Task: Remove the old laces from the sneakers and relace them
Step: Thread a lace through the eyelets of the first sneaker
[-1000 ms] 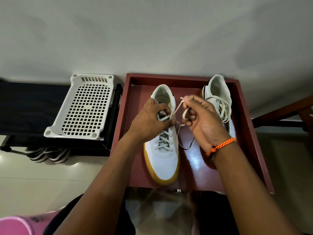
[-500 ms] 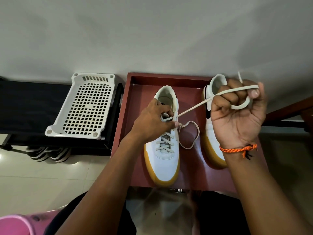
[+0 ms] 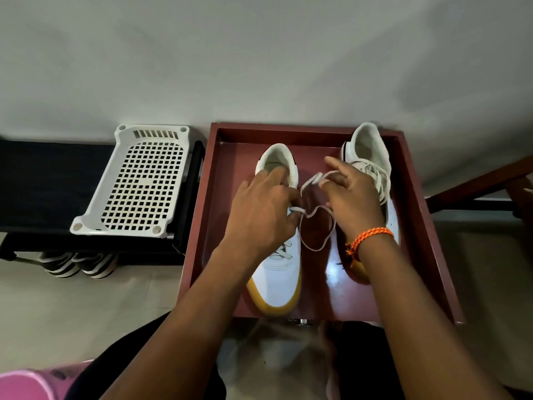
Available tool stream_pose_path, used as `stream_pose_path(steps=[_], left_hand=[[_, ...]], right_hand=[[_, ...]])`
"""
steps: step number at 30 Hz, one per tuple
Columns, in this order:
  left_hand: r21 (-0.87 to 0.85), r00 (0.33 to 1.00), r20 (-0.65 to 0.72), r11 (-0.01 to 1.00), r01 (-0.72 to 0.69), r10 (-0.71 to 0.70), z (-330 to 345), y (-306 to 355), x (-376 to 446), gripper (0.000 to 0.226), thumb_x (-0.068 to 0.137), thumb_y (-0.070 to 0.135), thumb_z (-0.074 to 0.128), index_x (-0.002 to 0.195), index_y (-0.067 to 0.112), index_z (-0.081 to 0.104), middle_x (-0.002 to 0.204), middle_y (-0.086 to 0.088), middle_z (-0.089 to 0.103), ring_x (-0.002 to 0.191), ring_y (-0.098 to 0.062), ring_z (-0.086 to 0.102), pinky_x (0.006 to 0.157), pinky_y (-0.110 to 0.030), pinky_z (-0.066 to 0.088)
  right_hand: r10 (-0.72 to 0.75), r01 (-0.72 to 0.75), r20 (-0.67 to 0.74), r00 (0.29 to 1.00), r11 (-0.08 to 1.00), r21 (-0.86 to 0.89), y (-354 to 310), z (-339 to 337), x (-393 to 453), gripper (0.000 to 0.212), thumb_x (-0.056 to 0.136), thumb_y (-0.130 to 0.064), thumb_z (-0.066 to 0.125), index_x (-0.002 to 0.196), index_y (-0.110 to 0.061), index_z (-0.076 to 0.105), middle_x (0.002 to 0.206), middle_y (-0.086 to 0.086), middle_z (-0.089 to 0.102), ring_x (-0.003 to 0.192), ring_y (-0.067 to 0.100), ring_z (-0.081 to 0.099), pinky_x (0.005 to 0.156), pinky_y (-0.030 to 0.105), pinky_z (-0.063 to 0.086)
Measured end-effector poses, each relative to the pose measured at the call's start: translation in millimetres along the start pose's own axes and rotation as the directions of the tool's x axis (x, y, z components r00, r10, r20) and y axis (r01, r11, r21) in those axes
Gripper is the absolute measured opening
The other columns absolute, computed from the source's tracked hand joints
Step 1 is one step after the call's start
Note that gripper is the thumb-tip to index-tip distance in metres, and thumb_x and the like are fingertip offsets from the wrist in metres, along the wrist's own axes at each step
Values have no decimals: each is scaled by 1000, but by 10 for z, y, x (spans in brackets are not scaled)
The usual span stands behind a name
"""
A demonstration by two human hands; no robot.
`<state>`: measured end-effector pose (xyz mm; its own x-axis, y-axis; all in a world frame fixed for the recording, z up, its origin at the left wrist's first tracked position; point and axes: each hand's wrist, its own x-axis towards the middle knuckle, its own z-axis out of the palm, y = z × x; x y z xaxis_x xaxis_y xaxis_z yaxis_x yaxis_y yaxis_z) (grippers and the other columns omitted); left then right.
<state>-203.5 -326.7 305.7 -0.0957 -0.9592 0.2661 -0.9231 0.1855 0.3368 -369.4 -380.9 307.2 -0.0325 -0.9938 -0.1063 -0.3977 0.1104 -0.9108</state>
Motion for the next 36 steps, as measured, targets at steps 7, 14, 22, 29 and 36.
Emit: stream_pose_path(steps=[7,14,22,29,36], left_hand=[[-555,953,120,777,297,-278,-164,-171,55,6,86,37,84,89,31,85,74,16,77,65,-7,72,66,-41,62],[-747,945,116,601,285,-305,-307,-239,82,12,95,10,77,98,18,86,75,3,78,52,-22,65,50,-34,51],[-849,938,143,448,280,-316,-312,-328,85,8,96,23,79,99,20,86,87,-20,78,61,-40,60,52,-59,53],[-942,889,107,240,234,-446,-386,-421,96,18,97,15,76,106,1,82,72,0,73,60,-11,52,59,-19,43],[-942,903,173,201,268,-392,-416,-442,90,26,100,22,72,105,-2,79,81,0,72,63,-15,51,58,-21,36]], right_hand=[[-172,166,-41,984,979,-119,-68,-22,-48,22,94,-9,64,91,-21,82,91,-9,77,86,7,70,83,30,57],[-245,220,226,943,967,130,-141,146,-137,23,103,-4,60,112,-13,80,85,0,77,73,8,68,67,23,53],[-221,164,359,907,970,182,-184,137,-195,12,102,-7,66,104,-6,78,60,5,63,53,9,53,53,16,43],[-47,167,608,792,976,-142,-42,-163,-94,14,80,-23,78,81,-10,82,74,7,76,67,24,69,71,44,59],[-247,226,337,909,969,99,-155,-46,-137,26,96,-2,66,99,-22,84,71,9,76,59,35,65,59,35,52]])
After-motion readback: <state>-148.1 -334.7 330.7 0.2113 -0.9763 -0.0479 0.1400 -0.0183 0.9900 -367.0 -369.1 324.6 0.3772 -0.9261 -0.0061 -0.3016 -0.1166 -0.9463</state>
